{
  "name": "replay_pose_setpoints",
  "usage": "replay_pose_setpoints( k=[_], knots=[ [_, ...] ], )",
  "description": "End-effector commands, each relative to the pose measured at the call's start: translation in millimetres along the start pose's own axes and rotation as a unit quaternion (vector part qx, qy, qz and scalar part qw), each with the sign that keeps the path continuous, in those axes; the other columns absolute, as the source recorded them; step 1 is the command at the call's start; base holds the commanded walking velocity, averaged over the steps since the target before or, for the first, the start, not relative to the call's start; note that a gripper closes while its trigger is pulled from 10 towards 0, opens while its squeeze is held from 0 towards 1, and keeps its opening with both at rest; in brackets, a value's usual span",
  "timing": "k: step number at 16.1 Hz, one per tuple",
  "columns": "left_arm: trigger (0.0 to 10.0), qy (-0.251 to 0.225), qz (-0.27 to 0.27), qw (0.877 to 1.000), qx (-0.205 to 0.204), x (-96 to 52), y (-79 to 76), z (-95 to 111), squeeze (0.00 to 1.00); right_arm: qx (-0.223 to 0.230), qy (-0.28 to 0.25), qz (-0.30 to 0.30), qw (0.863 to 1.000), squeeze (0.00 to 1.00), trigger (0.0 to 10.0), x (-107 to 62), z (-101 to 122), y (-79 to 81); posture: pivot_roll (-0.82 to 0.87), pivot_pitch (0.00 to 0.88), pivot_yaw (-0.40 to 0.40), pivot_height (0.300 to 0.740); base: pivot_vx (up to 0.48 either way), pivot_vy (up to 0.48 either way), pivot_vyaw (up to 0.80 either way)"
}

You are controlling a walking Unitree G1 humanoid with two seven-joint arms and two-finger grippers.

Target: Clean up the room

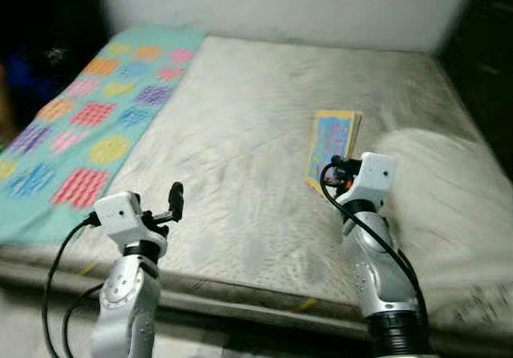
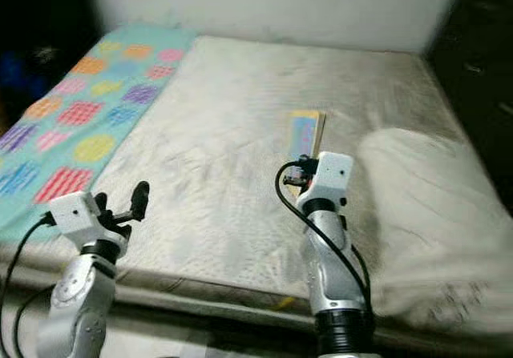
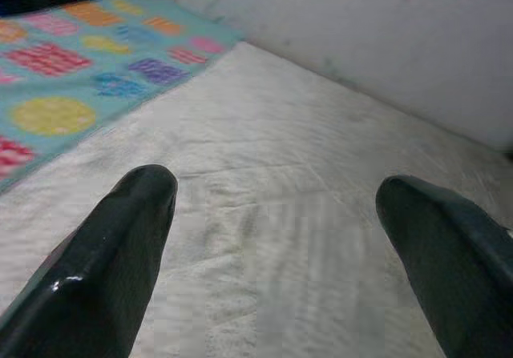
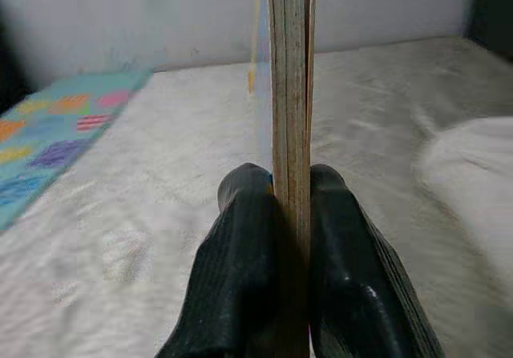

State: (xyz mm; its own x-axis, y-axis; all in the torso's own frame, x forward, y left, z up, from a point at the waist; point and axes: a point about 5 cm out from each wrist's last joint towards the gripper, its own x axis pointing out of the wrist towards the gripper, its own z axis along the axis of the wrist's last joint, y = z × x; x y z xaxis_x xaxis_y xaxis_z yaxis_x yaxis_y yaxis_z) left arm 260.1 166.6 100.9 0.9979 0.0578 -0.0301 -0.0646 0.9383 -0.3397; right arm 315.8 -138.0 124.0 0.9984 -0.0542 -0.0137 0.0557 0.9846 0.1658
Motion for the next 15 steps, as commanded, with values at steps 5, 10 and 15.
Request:
replay_pose_setpoints(
  k=[5, 10, 15],
  knots=[
    [10.0, 0.005, -0.019, 1.0, -0.007, 2.8, -5.9, -1.0, 0.0, -0.004, -0.02, -0.005, 1.0, 0.0, 10.0, 1.7, 6.6, -5.3, -0.07, 0.0, -0.008, 0.74, 0.0, 0.0, -0.41],
    [10.0, 0.005, -0.019, 1.0, -0.008, 2.9, -5.3, -1.0, 0.0, -0.004, -0.017, -0.005, 1.0, 0.0, 10.0, 0.9, 4.6, -5.5, -0.07, 0.0, -0.009, 0.74, 0.0, 0.0, 0.0],
    [10.0, 0.006, -0.03, 1.0, 0.001, 1.6, -8.4, -2.0, 0.0, -0.004, -0.018, -0.007, 1.0, 0.0, 10.0, 0.4, 4.3, -6.4, -0.07, 0.0, -0.007, 0.74, 0.0, -0.049, 0.0]
  ],
)
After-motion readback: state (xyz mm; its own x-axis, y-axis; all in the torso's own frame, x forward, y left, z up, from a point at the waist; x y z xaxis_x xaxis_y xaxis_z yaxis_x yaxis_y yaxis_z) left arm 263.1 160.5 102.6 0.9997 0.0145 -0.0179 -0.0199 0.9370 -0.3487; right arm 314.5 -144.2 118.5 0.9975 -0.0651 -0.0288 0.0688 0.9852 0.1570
